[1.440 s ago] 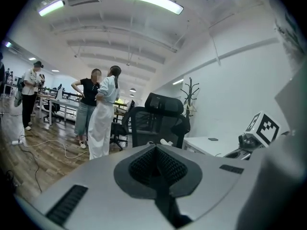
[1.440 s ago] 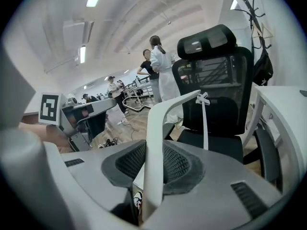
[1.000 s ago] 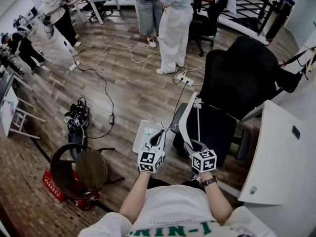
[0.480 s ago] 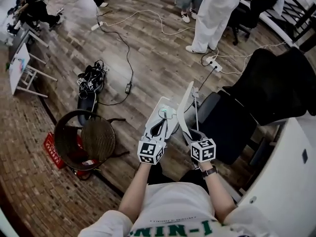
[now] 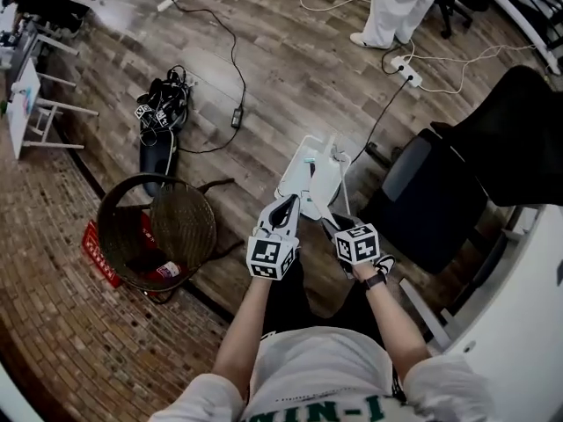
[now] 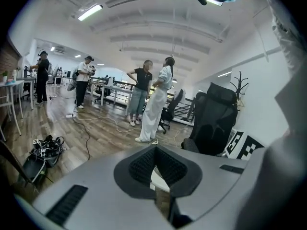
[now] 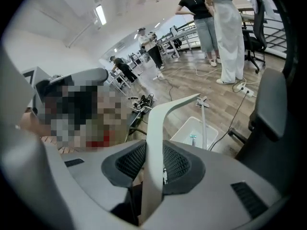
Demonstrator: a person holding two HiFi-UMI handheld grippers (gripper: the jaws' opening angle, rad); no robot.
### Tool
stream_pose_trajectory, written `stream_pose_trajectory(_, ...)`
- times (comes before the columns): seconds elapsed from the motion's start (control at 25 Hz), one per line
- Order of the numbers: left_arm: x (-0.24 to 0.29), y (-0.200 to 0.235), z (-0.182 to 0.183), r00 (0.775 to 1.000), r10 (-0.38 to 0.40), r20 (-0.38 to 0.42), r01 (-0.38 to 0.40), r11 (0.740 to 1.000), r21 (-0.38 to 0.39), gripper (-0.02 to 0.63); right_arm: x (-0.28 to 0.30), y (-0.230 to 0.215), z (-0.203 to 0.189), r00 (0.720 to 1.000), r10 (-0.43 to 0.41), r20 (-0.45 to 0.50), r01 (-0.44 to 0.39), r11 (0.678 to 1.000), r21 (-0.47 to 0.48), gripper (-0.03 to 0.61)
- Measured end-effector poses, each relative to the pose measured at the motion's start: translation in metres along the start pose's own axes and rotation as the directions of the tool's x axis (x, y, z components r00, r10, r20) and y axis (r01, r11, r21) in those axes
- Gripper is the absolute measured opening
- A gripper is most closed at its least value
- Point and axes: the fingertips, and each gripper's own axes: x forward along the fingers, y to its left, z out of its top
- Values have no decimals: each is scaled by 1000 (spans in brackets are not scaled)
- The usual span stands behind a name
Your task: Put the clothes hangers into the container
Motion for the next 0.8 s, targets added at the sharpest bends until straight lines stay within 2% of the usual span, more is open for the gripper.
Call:
stream_pose_trajectory(0.28,43,56,-60,996,-28,-90,30,999,20,14,107,-38,-41,998,16,-60,-6,984,175,123)
stream_pose_trajectory(0.48,83,92,-111,988,-51,-145,53,999,11,12,178,-67,-53,999,38,-22,-28,943,331,123)
stream_pose_trajectory(0.6,105,110,-147,981,-57,-183,56,998,-10,12,221,-85,-62,998,62,-7,-54,925,377,124)
stream_pose_trajectory(0.8,138,134,-197,975,-53,-218,42,998,-56,12,274,-121,-73,999,53,7,-51,903,426,124)
